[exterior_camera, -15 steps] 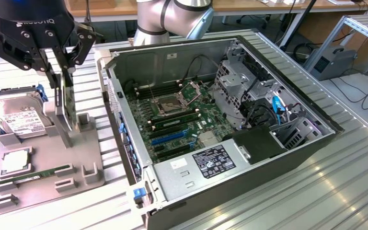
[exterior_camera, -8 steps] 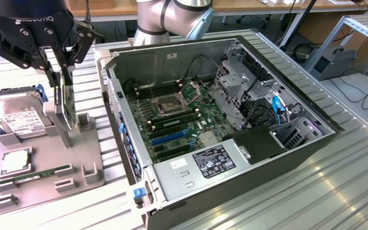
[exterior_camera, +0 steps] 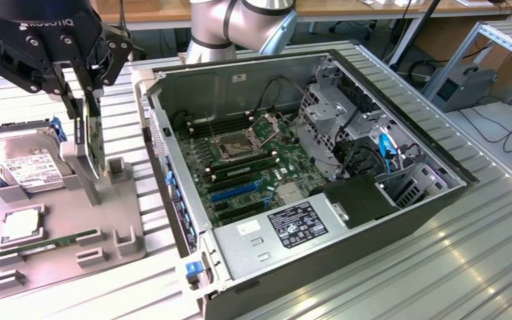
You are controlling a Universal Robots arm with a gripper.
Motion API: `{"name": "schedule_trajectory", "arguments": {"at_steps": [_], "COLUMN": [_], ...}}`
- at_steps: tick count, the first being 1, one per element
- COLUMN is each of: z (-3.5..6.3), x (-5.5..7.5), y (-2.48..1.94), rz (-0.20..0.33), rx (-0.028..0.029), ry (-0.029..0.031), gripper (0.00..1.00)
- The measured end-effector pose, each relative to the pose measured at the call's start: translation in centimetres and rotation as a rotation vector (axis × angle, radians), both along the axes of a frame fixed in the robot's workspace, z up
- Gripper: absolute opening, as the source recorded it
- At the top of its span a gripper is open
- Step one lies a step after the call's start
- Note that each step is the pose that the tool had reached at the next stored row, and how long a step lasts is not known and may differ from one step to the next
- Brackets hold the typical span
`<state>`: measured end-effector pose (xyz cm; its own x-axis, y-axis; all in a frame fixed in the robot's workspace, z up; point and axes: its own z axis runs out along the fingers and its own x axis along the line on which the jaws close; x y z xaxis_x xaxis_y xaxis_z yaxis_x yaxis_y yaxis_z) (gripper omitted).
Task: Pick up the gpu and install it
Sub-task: 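Pick up the gpu and move the gpu toward the slot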
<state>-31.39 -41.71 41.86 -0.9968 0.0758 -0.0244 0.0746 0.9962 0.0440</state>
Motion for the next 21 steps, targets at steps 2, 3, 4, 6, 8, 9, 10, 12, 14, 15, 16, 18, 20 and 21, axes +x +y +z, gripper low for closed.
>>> {"name": "schedule_trajectory", "arguments": {"at_steps": [2,3,4,6,8,9,10,12,14,15,16,18,20,21], "z": [0.09,0.12,0.16,0.20,0.21,0.21,0.22,0.23,0.22,0.21,0.21,0.22,0.21,0.21], "x": [0.00,0.00,0.00,0.00,0.00,0.00,0.00,0.01,0.06,0.11,0.16,0.28,0.38,0.43], "y": [0.00,0.00,0.00,0.00,0.00,0.00,0.00,-0.03,-0.06,-0.07,-0.07,-0.08,-0.10,-0.10], "rz": [0.000,0.000,0.000,0.000,0.000,0.000,0.000,0.000,0.000,0.000,0.000,0.000,0.000,0.000], "rx": [0.0000,0.0000,0.0000,0.0001,0.0000,0.0000,0.0000,-0.0001,0.0000,0.0001,0.0001,0.0000,0.0000,0.0000], "ry": [0.0000,-0.0001,-0.0001,-0.0001,-0.0001,0.0000,0.0000,0.0002,0.0000,-0.0001,0.0000,0.0000,-0.0001,0.0000], "gripper": [0.27,0.27,0.27,0.27,0.27,0.27,0.27,0.27,0.27,0.27,0.27,0.27,0.27,0.27]}}
